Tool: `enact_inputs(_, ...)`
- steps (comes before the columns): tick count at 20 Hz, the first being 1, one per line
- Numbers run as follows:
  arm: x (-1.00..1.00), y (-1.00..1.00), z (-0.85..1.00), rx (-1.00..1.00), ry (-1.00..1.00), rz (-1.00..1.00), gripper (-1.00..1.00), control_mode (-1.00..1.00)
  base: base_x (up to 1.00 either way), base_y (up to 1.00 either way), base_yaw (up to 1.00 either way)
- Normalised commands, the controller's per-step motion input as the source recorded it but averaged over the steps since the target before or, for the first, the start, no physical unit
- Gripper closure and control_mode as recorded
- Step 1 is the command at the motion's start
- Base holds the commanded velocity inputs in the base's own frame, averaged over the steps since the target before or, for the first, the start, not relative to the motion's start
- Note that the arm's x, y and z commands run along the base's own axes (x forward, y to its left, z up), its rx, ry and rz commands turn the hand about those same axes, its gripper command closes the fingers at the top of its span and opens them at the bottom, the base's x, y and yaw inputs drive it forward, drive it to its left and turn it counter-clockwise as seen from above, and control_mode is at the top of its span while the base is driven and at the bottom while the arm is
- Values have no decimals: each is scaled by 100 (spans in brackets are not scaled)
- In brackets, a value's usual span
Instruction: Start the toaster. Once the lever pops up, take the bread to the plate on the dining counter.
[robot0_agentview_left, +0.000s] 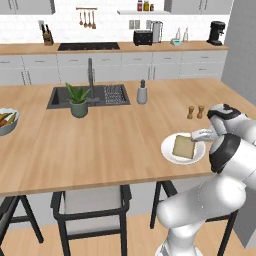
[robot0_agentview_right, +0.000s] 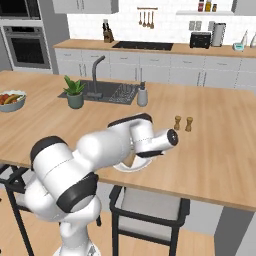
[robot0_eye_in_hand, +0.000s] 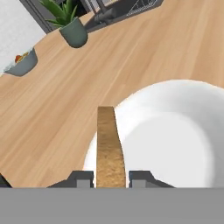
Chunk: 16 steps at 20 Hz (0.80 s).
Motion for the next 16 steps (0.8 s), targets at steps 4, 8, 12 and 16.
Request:
enact_inputs(4,0,-13,0,0,0,3,-100,-100,0,0,0)
enact_inputs(8,0,-30,0,0,-1,1,-100,-100,0,0,0)
enact_inputs(12,0,-29,10,0,0,0,-100,-100,0,0,0)
enact_inputs(16,3,-16,21,-6,-1,0,-100,-100,0,0,0)
